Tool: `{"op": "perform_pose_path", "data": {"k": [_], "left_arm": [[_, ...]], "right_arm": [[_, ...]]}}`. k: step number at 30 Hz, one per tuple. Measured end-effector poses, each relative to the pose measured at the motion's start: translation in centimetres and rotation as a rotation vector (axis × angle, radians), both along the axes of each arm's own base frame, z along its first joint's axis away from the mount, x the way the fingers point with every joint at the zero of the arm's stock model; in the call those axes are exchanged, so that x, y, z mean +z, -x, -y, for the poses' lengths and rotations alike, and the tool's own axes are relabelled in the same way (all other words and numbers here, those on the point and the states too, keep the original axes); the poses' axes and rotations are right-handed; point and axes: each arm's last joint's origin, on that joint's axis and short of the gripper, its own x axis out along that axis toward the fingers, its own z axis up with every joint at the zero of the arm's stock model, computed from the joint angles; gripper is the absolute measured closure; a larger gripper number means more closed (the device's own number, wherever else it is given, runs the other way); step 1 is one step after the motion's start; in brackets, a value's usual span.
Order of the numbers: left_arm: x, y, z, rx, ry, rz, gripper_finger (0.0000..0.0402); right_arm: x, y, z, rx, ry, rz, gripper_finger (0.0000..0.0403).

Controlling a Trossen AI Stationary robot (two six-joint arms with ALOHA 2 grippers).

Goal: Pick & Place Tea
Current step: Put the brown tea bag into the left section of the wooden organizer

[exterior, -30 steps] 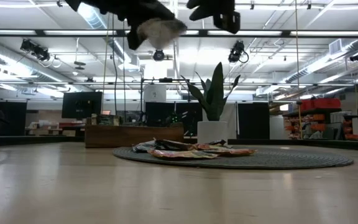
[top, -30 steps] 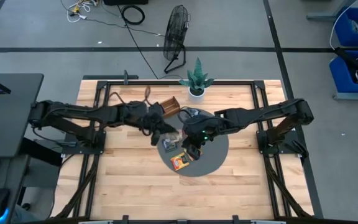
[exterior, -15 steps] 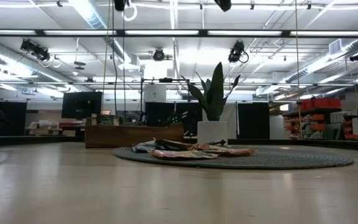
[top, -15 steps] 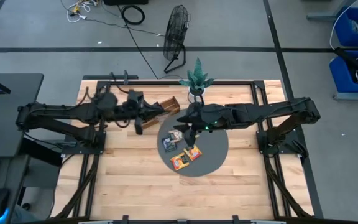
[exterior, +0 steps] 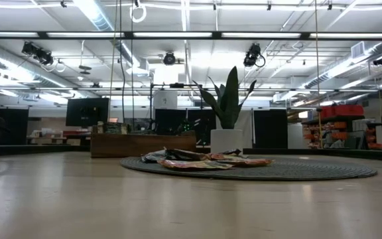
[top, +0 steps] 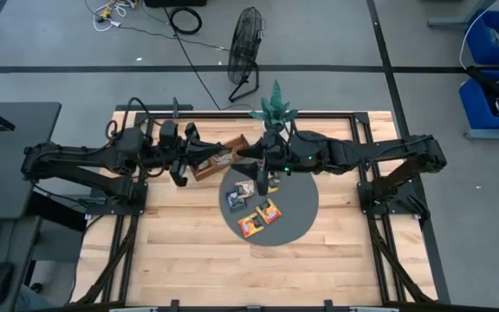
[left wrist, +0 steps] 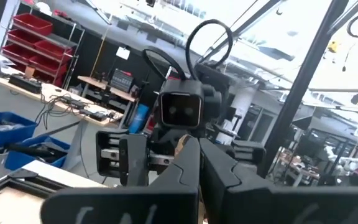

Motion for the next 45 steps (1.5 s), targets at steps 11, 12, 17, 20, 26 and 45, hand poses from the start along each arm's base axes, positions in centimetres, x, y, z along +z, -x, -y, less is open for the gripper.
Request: {"op": "perform_pose_path", "data": {"k": [11, 12, 17, 20, 26, 45], "left_arm": [[0.0, 0.0, -0.2, 0.065, -0.014, -0.002, 0.04], [0.0, 0.0, -0.2, 0.074, -0.013, -0.003, 0.04], [0.0, -0.1, -0.2, 0.085, -0.011, -0.005, 0.04], [-0.2, -0.3, -0.3, 0.093, -0.009, -0.016, 0.04], [-0.3, -0.4, -0.3, 0.095, -0.009, -0.019, 0.04], [-0.7, 0.9, -0.3, 0.089, -0.06, -0.132, 0.0271]], "right_arm": [[0.5, -0.2, 0.2, 0.078, -0.017, 0.058, 0.0223], [0.5, -0.2, 0.2, 0.083, -0.017, 0.057, 0.0235], [0.5, -0.2, 0.2, 0.085, -0.015, 0.06, 0.0305], [0.6, -0.2, 0.2, 0.086, -0.015, 0.066, 0.0347], [0.6, -0.2, 0.2, 0.093, -0.014, 0.064, 0.0396], [-0.3, 0.4, 0.0, 0.171, -0.05, -0.06, 0.0402]]}}
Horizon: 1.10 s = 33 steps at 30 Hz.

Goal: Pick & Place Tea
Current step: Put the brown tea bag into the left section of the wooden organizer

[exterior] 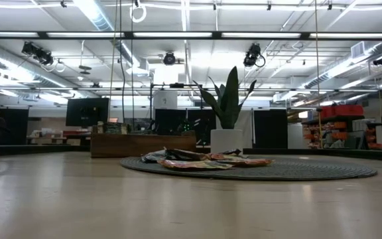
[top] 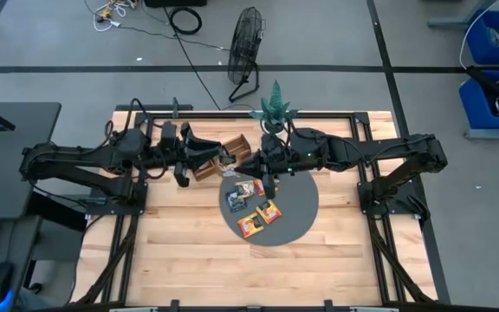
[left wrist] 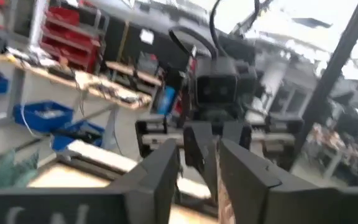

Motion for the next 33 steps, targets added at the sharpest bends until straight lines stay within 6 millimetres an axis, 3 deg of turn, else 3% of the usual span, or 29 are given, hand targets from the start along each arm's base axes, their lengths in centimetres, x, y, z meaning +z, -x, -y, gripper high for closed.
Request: {"op": "perform_pose_path", "data": {"k": [12, 19, 33], "left_arm": [[-2.9, 0.1, -1.2, -0.283, 0.189, -0.299, 0.0172], [-3.9, -0.5, -1.7, -0.386, 0.247, -0.381, 0.0164], [-7.9, -4.4, -1.7, -0.522, 0.294, -0.569, 0.0164]], "right_arm": [[-2.2, 0.3, -0.2, 0.072, -0.053, -0.22, 0.0403], [-3.5, -0.2, -0.3, 0.121, -0.102, -0.302, 0.0403], [-6.0, -1.8, -0.5, 0.148, -0.141, -0.395, 0.0403]]}}
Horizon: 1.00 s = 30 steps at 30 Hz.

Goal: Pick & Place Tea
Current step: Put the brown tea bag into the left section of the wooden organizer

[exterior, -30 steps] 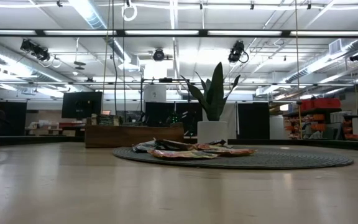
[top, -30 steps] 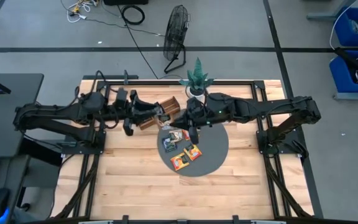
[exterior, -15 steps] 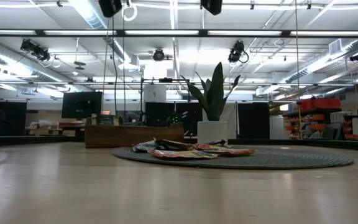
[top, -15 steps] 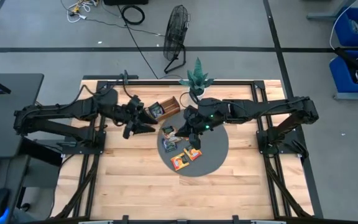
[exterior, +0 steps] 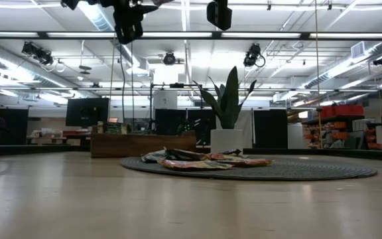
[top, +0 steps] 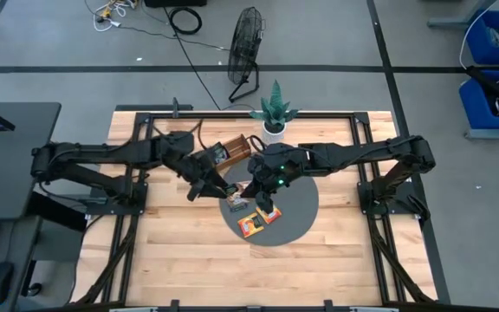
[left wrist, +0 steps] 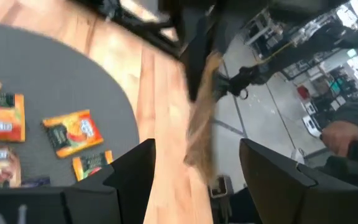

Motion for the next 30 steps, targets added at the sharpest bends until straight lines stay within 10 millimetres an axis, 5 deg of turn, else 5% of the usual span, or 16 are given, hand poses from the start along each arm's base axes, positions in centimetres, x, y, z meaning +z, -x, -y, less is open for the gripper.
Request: {"op": "perform_pose_path", "data": {"k": [8, 25, 30], "left_arm": [[0.02, -0.25, -0.07, -0.015, -0.054, 0.039, 0.0205], [0.28, -0.36, -0.16, -0.039, -0.171, 0.118, 0.039], [0.25, -0.36, -0.21, -0.027, -0.182, 0.116, 0.0397]], "right_arm": [[-0.13, 0.1, 0.01, 0.0, 0.0, -0.017, 0.0403], [-0.08, 0.08, 0.06, -0.002, 0.0, -0.013, 0.0403], [0.01, 0.02, 0.05, -0.001, -0.002, -0.001, 0.0374]]}}
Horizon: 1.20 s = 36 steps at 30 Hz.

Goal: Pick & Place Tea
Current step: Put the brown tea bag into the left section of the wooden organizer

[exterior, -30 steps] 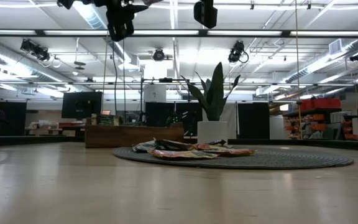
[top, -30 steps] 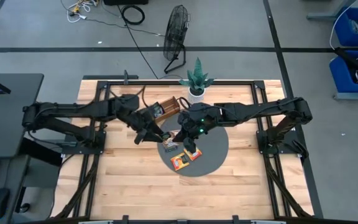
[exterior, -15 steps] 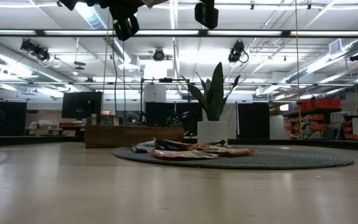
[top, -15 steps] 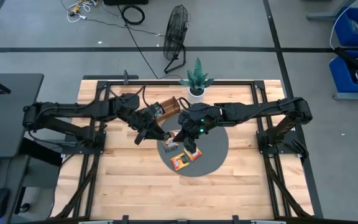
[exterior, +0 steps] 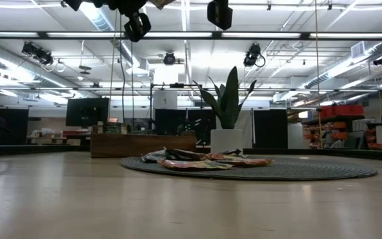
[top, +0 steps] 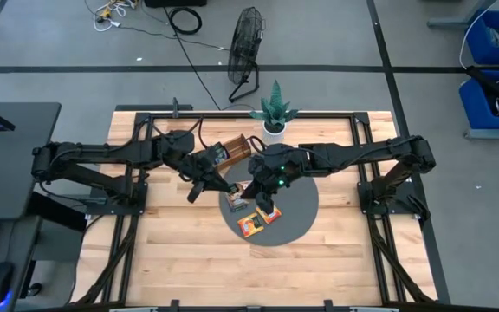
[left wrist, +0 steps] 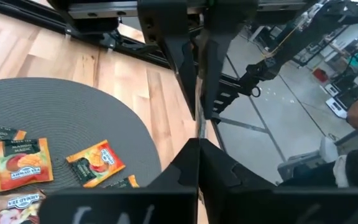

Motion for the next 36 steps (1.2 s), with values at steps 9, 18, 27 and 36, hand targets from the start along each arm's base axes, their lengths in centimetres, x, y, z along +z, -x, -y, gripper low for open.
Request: {"op": "perform_pose_path", "data": {"k": [9, 18, 27, 36], "left_arm": [[-1.1, 0.7, -0.3, 0.105, -0.1, -0.124, 0.0398], [-3.4, 2.6, -1.4, 0.355, -0.373, -0.44, 0.0399], [-4.3, 4.4, -5.5, 0.521, -0.432, -0.61, 0.0399], [-4.4, 5.5, -7.8, 0.565, -0.401, -0.646, 0.0399]], "right_arm": [[0.3, 0.6, 0.1, -0.021, -0.024, -0.032, 0.0268], [0.6, 0.9, 0.1, -0.062, -0.026, -0.03, 0.0228], [0.6, 0.8, 0.1, -0.073, -0.044, -0.035, 0.0236], [0.6, 0.9, -0.6, -0.075, -0.035, -0.034, 0.0239]]}}
